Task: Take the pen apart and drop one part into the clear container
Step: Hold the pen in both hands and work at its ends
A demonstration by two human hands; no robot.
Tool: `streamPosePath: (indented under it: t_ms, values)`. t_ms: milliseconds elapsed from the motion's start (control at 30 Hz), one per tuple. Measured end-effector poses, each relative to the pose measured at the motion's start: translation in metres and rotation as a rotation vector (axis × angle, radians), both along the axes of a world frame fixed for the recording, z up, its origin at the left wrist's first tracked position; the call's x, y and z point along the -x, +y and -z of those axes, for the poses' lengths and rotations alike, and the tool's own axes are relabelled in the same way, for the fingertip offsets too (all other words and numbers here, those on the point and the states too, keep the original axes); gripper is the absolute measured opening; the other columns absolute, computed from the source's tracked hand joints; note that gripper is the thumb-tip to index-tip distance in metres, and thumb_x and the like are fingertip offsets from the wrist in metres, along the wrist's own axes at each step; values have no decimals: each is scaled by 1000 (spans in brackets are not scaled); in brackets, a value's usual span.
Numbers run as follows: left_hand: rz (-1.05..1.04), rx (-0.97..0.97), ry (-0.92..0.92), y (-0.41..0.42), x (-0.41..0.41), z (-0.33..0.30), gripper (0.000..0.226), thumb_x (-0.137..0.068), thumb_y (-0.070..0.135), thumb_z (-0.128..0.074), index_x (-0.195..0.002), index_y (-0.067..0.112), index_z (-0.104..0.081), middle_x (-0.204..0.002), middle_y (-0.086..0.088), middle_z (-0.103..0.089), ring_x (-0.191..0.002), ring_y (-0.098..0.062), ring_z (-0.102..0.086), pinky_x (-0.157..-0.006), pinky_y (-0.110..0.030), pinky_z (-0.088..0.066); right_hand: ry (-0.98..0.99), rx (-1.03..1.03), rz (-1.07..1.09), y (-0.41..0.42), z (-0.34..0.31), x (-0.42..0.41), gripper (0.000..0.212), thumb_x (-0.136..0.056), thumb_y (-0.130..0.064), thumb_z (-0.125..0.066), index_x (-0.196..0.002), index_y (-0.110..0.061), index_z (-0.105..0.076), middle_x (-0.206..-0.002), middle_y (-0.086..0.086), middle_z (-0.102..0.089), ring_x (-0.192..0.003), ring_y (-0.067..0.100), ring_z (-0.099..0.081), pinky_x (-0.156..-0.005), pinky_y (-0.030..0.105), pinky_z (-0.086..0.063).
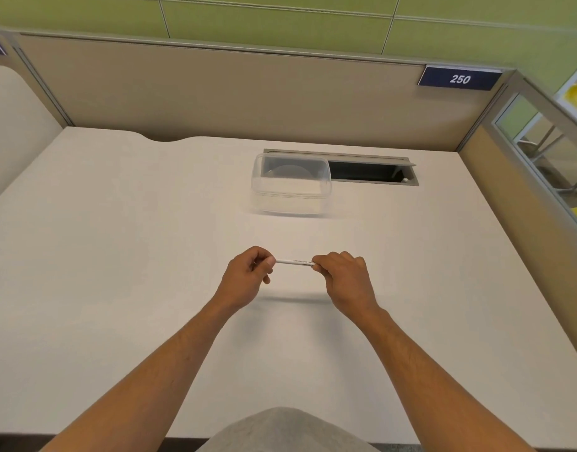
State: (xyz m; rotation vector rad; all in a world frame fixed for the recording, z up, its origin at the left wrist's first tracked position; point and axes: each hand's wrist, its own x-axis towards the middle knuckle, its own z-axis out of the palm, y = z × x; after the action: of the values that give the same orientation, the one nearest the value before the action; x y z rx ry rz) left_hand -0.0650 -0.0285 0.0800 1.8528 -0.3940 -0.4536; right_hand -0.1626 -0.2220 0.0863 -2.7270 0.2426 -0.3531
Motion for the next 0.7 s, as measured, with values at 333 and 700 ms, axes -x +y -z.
streamPosePath:
  t_ms: [333, 700]
  values:
    - [-19, -12, 93, -3, -2, 1, 46, -98, 40, -49, -58, 17, -43, -51, 4, -38, -50, -17, -39, -55, -29, -34, -8, 5, -12, 1, 1, -1, 16, -96, -23, -50, -97, -21, -66, -80, -1, -66, -70, 25, -48, -65, 36, -29]
    - [-130, 29, 277, -6, -5, -2, 44, -91, 33, -50, -53, 17, -35, -49, 6, -30, -45, -18, -33, -52, -23, -32, -33, 8, -21, 5, 3, -6, 14, -96, -23, -52, -94, -21, -65, -75, -2, -63, -66, 23, -45, -64, 34, -25]
